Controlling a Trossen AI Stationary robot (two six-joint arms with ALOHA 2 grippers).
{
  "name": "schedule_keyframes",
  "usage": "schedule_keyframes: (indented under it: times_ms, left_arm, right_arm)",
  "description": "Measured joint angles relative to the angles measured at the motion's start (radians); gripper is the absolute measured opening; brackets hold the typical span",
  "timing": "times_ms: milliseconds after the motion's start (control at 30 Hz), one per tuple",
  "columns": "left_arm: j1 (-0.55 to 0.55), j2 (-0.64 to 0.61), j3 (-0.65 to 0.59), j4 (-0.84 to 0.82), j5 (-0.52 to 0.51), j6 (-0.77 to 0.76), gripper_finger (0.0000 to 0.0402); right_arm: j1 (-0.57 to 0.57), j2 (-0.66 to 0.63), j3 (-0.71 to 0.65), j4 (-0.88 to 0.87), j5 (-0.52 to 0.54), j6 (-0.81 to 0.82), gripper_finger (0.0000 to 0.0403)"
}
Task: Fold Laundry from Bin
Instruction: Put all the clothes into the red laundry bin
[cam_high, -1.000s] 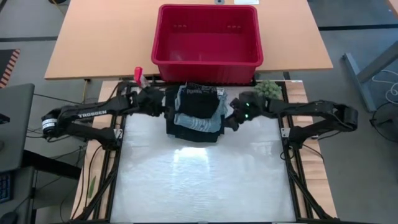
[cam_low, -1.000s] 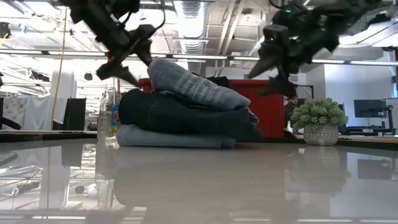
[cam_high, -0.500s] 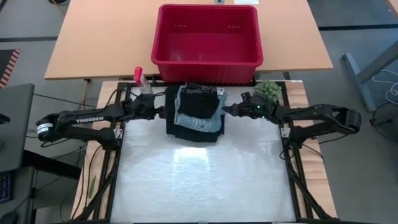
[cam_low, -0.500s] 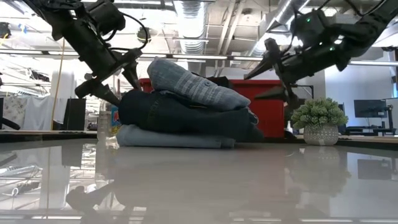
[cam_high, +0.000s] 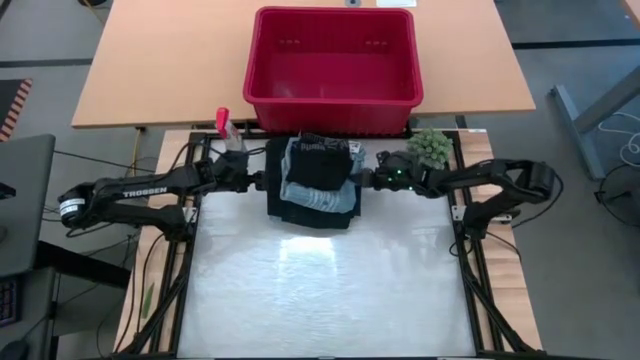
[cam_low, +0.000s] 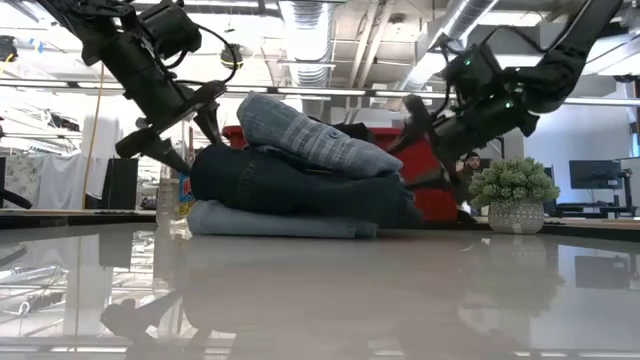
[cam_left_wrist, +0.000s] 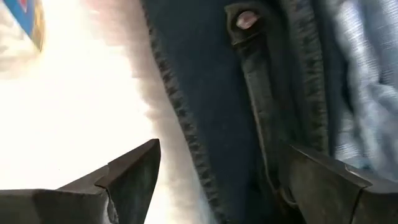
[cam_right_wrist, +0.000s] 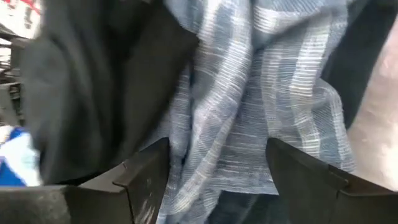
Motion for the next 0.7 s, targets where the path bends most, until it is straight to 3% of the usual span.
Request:
schedule_keyframes:
  times_ms: [167, 367, 533, 700]
  left_arm:
    - [0.000, 0.031, 0.000, 0.036, 0.002, 0.033, 0.0312]
    - [0.027, 0.183, 0.000, 0.172, 0.038, 0.083, 0.0312]
    - [0.054, 0.265, 0.001, 0.237, 0.027, 0.104, 0.0312]
    - [0.071, 0.363, 0.001, 0.315, 0.088, 0.128, 0.0312]
  right_arm:
    - [0.005, 0.066, 0.002, 0.010, 0.000, 0.003, 0.0293]
    - [0.004, 0.109, 0.014, 0.022, -0.020, 0.003, 0.0293]
    - [0.004, 0.034, 0.014, -0.022, -0.027, -0.005, 0.0293]
    - [-0.002, -0.067, 0.013, -0.089, -0.022, -0.031, 0.0293]
